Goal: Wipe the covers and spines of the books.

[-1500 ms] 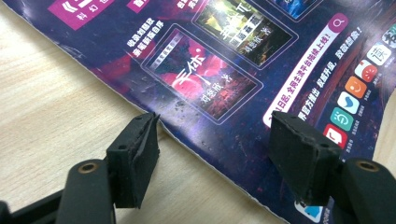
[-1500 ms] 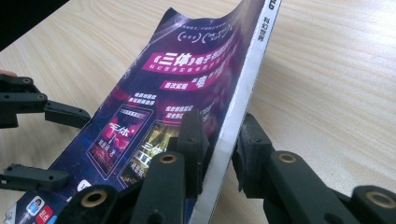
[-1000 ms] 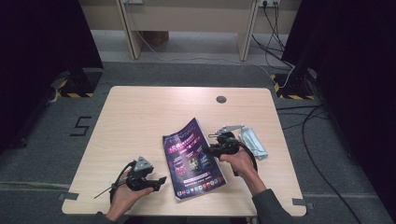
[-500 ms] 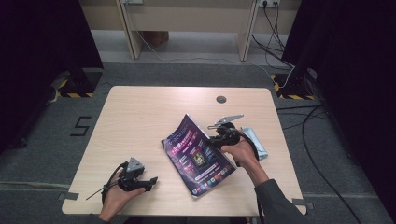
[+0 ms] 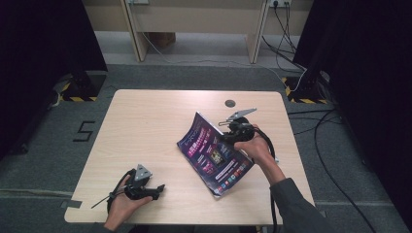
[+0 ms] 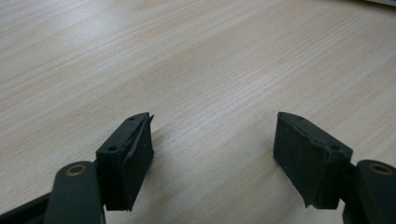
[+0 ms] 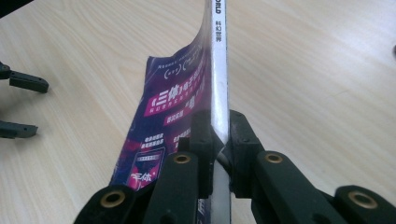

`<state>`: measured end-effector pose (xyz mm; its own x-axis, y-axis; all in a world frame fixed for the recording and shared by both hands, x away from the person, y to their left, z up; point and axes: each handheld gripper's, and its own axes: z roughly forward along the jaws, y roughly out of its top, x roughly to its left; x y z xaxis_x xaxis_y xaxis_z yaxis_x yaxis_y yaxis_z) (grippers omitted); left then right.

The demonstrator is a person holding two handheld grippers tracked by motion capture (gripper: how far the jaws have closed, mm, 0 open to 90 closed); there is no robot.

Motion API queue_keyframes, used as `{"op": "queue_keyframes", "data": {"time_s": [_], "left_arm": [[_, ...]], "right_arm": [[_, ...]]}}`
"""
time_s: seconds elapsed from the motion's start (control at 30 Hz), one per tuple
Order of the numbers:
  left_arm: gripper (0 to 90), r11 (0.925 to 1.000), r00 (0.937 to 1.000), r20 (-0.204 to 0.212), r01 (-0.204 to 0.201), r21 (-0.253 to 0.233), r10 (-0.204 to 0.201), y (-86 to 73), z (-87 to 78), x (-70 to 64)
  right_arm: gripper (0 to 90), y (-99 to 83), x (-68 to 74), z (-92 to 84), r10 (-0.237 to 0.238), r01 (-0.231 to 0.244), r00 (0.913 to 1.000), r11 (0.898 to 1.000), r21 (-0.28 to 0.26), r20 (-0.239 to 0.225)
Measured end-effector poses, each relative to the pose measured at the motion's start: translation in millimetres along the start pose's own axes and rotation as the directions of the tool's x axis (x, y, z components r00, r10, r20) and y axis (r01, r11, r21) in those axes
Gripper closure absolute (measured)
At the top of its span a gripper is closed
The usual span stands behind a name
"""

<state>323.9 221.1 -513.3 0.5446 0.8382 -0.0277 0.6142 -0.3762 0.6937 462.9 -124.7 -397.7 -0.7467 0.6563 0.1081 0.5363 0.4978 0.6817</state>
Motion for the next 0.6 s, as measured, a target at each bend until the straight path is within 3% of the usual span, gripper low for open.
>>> {"op": "queue_keyframes", "data": {"time_s": [0.43, 0.6], "left_arm": [[26.8, 1.0000, 1.0000, -0.002, 0.004, 0.000, -0.004, 0.3, 0.3, -1.0], [26.7, 1.0000, 1.0000, -0.002, 0.002, 0.002, -0.002, 1.0, 0.8, -1.6]], "right_arm": [[83.2, 26.9, -9.0, -25.3, -0.049, 0.046, 0.9940, 0.999, 0.025, 0.098], [83.2, 37.0, -12.8, -32.3, -0.075, 0.069, 0.9859, 0.997, 0.040, 0.150]]}}
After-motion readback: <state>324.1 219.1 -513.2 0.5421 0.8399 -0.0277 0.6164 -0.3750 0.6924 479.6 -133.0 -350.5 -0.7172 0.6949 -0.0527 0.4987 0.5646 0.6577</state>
